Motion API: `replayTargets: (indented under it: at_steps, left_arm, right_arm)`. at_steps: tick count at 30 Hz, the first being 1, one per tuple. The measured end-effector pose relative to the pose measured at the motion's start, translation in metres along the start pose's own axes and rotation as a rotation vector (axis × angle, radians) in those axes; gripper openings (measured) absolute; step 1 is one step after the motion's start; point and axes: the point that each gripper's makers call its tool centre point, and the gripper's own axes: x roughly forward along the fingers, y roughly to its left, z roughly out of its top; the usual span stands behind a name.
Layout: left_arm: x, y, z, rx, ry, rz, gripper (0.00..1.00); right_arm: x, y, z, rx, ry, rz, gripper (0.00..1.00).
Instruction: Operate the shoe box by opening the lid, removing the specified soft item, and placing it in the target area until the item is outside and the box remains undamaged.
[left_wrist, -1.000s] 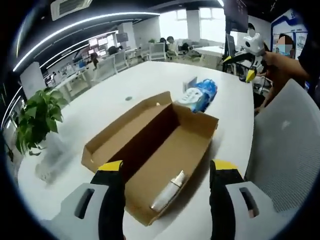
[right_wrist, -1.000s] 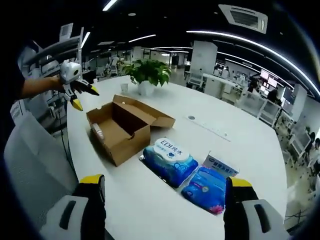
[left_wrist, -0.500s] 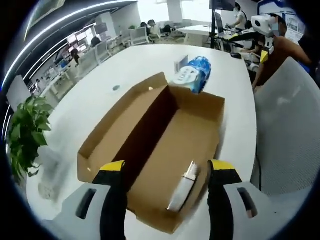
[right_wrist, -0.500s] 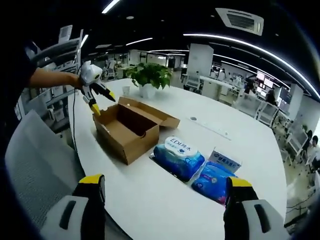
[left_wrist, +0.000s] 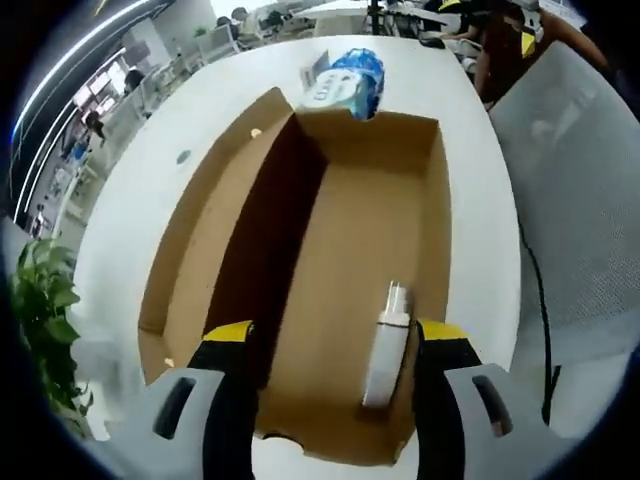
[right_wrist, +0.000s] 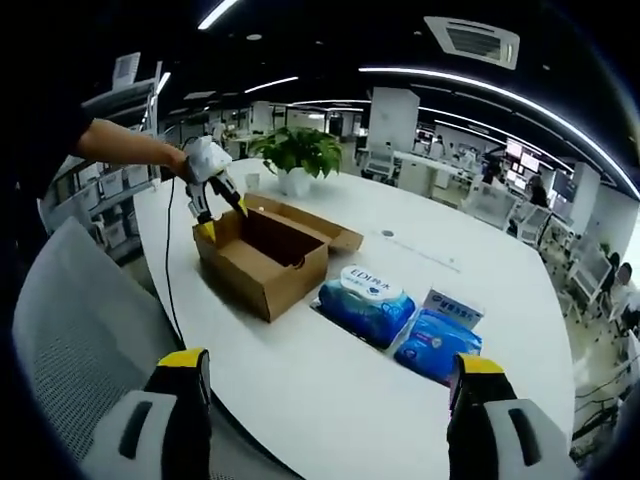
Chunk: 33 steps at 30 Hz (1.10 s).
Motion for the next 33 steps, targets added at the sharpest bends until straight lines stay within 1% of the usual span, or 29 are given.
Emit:
replayTargets:
  at_steps: [1, 2, 3, 7, 8, 10, 13, 15, 17, 20, 22, 23, 26, 30, 33]
  left_arm:
    - [0.002, -0.001, -0.002, 0.011, 0.012, -0.006, 0.62]
    - [0.005, -0.001, -0.006, 0.032, 0.037, -0.013, 0.62]
    - [0.006, -0.002, -0.008, 0.051, 0.046, -0.020, 0.62]
    - [0.011, -0.001, -0.012, 0.049, 0.057, -0.032, 0.62]
    - [0.012, -0.001, -0.012, 0.050, 0.060, -0.037, 0.62]
    - [0.013, -0.001, -0.013, 0.056, 0.060, -0.044, 0.61]
    - [0.017, -0.003, -0.013, 0.070, 0.063, -0.055, 0.60]
    - [0.022, -0.006, -0.015, 0.079, 0.078, -0.060, 0.58]
    - [0.027, -0.010, -0.017, 0.091, 0.085, -0.064, 0.56]
    - [0.033, -0.013, -0.019, 0.090, 0.088, -0.067, 0.56]
    - [0.035, -0.016, -0.020, 0.072, 0.086, -0.080, 0.56]
    - [0.035, -0.015, -0.020, 0.073, 0.086, -0.078, 0.55]
    - [0.033, -0.008, -0.021, 0.045, 0.073, -0.057, 0.58]
    - [0.033, -0.008, -0.023, 0.005, 0.057, -0.055, 0.57]
    - [0.034, -0.002, -0.019, -0.045, 0.019, -0.018, 0.56]
  right_arm:
    - [0.000, 0.001, 0.000, 0.000, 0.000, 0.001, 1.00]
    - [-0.001, 0.003, -0.001, -0.003, 0.003, 0.001, 1.00]
    - [-0.002, 0.004, 0.000, -0.005, 0.001, -0.001, 1.00]
    - [-0.002, 0.008, 0.003, -0.015, -0.028, -0.004, 1.00]
    - [-0.003, 0.010, 0.007, -0.035, -0.057, -0.007, 1.00]
    - [-0.004, 0.015, 0.008, -0.029, -0.072, 0.000, 1.00]
    - [-0.001, 0.017, 0.004, -0.017, -0.059, 0.003, 1.00]
    - [0.001, 0.019, 0.001, -0.015, -0.048, 0.002, 1.00]
    - [0.002, 0.020, 0.001, -0.010, -0.048, 0.002, 1.00]
    - [0.003, 0.023, 0.003, 0.001, -0.060, 0.001, 1.00]
    - [0.004, 0.023, 0.003, -0.003, -0.059, -0.003, 1.00]
    - [0.004, 0.023, 0.001, -0.008, -0.049, -0.005, 1.00]
    - [0.004, 0.022, 0.002, 0.005, -0.056, -0.004, 1.00]
    - [0.004, 0.021, 0.002, 0.013, -0.062, -0.012, 1.00]
    - [0.004, 0.021, 0.002, 0.018, -0.063, -0.013, 1.00]
